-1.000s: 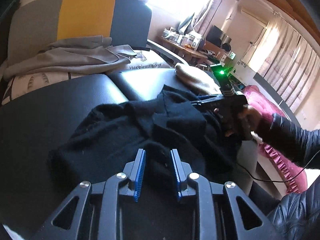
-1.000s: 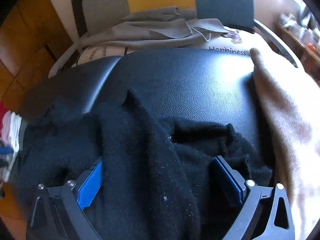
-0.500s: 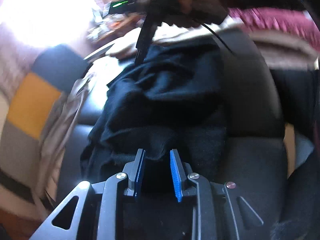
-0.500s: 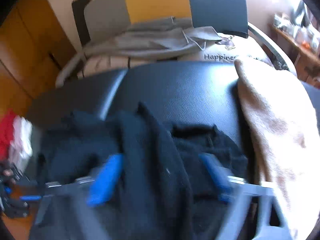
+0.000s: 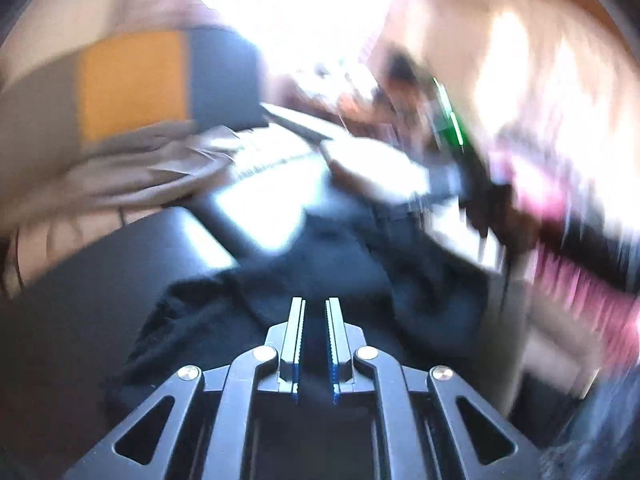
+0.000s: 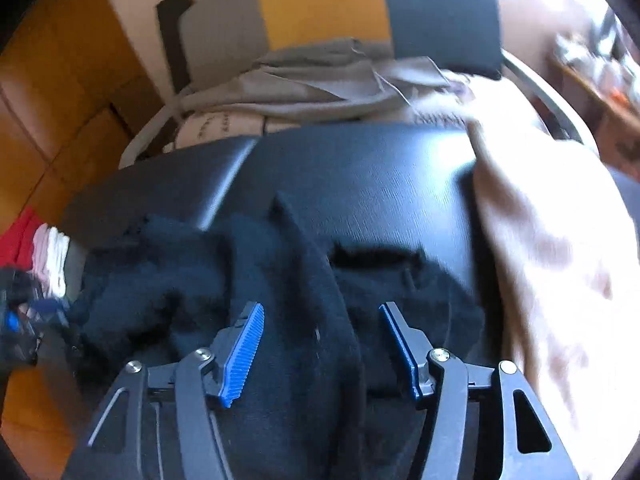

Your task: Fold clothes

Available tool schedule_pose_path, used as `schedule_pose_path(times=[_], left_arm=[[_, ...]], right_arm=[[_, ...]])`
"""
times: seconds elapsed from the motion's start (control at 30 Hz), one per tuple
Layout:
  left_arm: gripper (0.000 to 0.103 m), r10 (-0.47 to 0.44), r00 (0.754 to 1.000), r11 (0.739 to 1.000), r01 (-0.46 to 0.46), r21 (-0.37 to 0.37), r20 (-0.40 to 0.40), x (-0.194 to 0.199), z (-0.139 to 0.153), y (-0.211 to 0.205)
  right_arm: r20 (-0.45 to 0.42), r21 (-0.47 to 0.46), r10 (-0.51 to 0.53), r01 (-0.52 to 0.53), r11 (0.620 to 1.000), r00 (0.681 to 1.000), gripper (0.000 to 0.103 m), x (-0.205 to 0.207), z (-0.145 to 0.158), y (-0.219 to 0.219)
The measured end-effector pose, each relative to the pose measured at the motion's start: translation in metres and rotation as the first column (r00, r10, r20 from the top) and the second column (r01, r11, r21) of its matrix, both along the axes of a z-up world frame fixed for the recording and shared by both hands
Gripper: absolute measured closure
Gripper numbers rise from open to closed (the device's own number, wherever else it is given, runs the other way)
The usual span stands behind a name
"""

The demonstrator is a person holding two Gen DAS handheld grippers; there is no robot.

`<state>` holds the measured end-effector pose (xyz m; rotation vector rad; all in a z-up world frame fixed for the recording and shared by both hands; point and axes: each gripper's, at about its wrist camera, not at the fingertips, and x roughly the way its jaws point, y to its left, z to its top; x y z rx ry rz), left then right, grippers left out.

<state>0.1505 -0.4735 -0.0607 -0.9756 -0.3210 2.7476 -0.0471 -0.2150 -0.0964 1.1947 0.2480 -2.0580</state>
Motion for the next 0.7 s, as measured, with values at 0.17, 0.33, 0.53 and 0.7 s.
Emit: schedule_pose_path(times=[0.17, 0.33, 0.53, 0.7], left_arm=[[0.096, 0.198, 0.979, 0.962, -0.186, 0.2, -0.045, 0.003, 0.006, -0.06], [0.08, 0.056, 0.998, 0.998, -0.056, -0.022, -0.01, 0.008, -0.002, -0.031], [0.076, -0.162, 0.97, 0.933, 0.21, -0.293, 0.181, 0.025, -0.03, 0.04], [0.055, -0.167, 0.97, 0.981, 0.181, -0.064, 0.174, 0.04, -0.038, 0.043]], right_arm=[[0.004, 0.057, 0.044, -0.044, 0.997, 0.999, 0.05, -0.03, 0.0, -0.036], [0.068, 0.105, 0.094, -0.101, 0.989, 0.993, 0.056, -0.044, -0.022, -0.07], [0.001, 0.181, 0.13, -0.128, 0.975, 0.992, 0.098, -0.037, -0.025, -0.088], [-0.062, 0.146, 0.106, -0.096, 0.985, 0.992, 0.098, -0.023, -0.005, -0.072]])
